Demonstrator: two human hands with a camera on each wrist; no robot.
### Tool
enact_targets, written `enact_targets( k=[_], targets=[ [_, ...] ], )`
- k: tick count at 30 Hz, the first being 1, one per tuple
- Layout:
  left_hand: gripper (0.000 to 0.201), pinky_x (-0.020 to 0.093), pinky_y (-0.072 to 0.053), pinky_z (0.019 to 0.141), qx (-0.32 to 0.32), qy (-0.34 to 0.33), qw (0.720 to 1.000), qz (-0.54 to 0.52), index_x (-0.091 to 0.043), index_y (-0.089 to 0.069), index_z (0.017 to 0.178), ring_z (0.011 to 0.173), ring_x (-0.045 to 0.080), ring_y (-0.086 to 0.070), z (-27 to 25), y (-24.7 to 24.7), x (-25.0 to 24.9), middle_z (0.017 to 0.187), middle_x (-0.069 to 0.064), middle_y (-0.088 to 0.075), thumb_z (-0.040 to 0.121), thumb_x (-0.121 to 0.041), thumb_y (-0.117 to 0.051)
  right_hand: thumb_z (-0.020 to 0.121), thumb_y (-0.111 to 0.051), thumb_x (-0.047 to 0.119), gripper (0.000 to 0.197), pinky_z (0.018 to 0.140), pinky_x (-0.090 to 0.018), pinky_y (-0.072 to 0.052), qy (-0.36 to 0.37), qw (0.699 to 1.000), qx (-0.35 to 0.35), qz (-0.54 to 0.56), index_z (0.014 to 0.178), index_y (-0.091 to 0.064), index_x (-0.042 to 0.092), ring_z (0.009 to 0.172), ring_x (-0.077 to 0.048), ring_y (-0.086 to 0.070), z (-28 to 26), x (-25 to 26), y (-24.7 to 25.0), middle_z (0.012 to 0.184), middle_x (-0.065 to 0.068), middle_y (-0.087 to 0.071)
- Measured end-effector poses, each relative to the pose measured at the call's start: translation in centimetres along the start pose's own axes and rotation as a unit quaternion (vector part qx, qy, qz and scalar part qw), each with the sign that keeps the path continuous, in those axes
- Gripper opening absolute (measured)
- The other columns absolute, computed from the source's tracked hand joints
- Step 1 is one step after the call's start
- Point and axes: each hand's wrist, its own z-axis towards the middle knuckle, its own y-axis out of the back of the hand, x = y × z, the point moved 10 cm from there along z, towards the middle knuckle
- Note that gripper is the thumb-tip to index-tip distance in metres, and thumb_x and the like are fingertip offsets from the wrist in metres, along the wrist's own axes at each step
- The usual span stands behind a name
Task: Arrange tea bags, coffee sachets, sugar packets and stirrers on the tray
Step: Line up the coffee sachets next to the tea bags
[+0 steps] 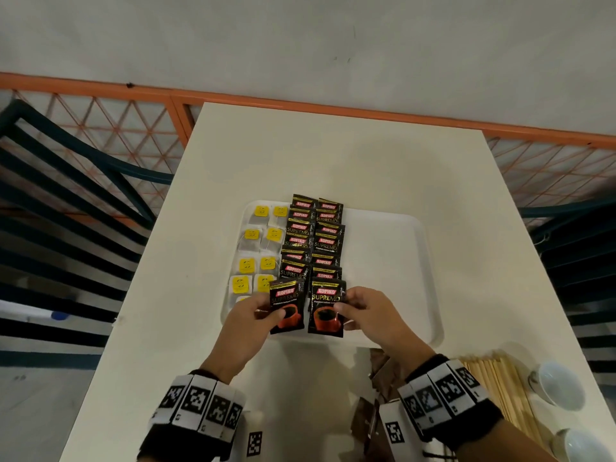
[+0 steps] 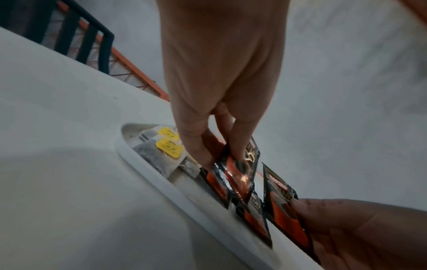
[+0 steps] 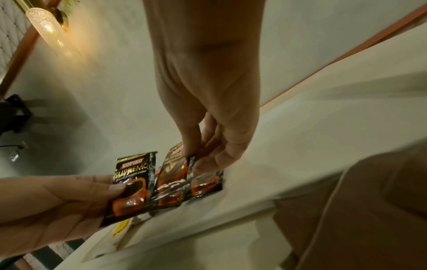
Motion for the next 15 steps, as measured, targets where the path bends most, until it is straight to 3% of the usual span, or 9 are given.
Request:
enact_targets(
  k=[3, 6, 8, 11, 15],
  targets=[
    [0.010, 0.019, -0.046, 0.071, -0.039, -0.031, 0.997, 0.057, -0.015, -0.066, 0.090, 0.086, 0.017, -0.065, 0.6, 0.3, -0.7, 0.088, 0.003, -0.070, 0.080, -0.012, -0.070, 0.086, -0.062, 0.009, 0.006, 0.052, -0.012, -0.049, -0.010, 1.000, -0.021, 0.000, 0.087, -0.057, 0.008, 0.059, -0.007, -0.060, 0.4, -0.3, 0.5, 0.076, -0.003, -0.064],
    [0.017, 0.005, -0.040, 0.060, -0.070, -0.041, 0.992, 0.093, -0.016, -0.059, 0.089, 0.076, 0.005, -0.059, 0.9, 0.4, -1.1, 0.081, -0.005, -0.064, 0.078, -0.010, -0.071, 0.084, -0.065, 0.008, 0.010, 0.046, -0.010, -0.045, -0.012, 0.999, -0.039, -0.008, 0.089, -0.055, 0.006, 0.052, -0.004, -0.058, 0.8, -0.4, 0.5, 0.072, -0.002, -0.063],
    [0.018, 0.001, -0.038, 0.056, -0.072, -0.054, 0.989, 0.115, -0.016, -0.057, 0.088, 0.069, 0.001, -0.054, 0.9, 0.1, -1.4, 0.076, -0.008, -0.059, 0.078, -0.009, -0.071, 0.083, -0.067, 0.010, 0.014, 0.051, -0.014, -0.049, -0.014, 0.998, -0.054, -0.038, 0.089, -0.054, 0.010, 0.057, -0.009, -0.061, 1.0, -0.6, 0.6, 0.076, -0.004, -0.064],
    [0.019, 0.004, -0.039, 0.055, -0.069, -0.063, 0.984, 0.149, -0.017, -0.055, 0.087, 0.067, 0.008, -0.052, 1.2, -0.5, -1.3, 0.076, -0.002, -0.058, 0.078, -0.009, -0.071, 0.081, -0.069, 0.009, 0.018, 0.066, -0.028, -0.057, -0.011, 0.996, -0.071, -0.046, 0.084, -0.052, 0.014, 0.062, -0.017, -0.064, 1.1, -0.7, 0.4, 0.074, -0.004, -0.063],
    [0.026, 0.011, -0.034, 0.058, -0.083, -0.064, 0.977, 0.184, -0.014, -0.055, 0.100, 0.071, 0.010, -0.048, 1.6, -0.6, -0.7, 0.088, 0.007, -0.056, 0.079, -0.011, -0.070, 0.080, -0.069, 0.006, 0.022, 0.067, -0.031, -0.055, 0.008, 0.996, -0.083, -0.043, 0.085, -0.050, 0.014, 0.056, -0.014, -0.061, 0.9, -0.3, 0.3, 0.064, -0.002, -0.057]
  ],
)
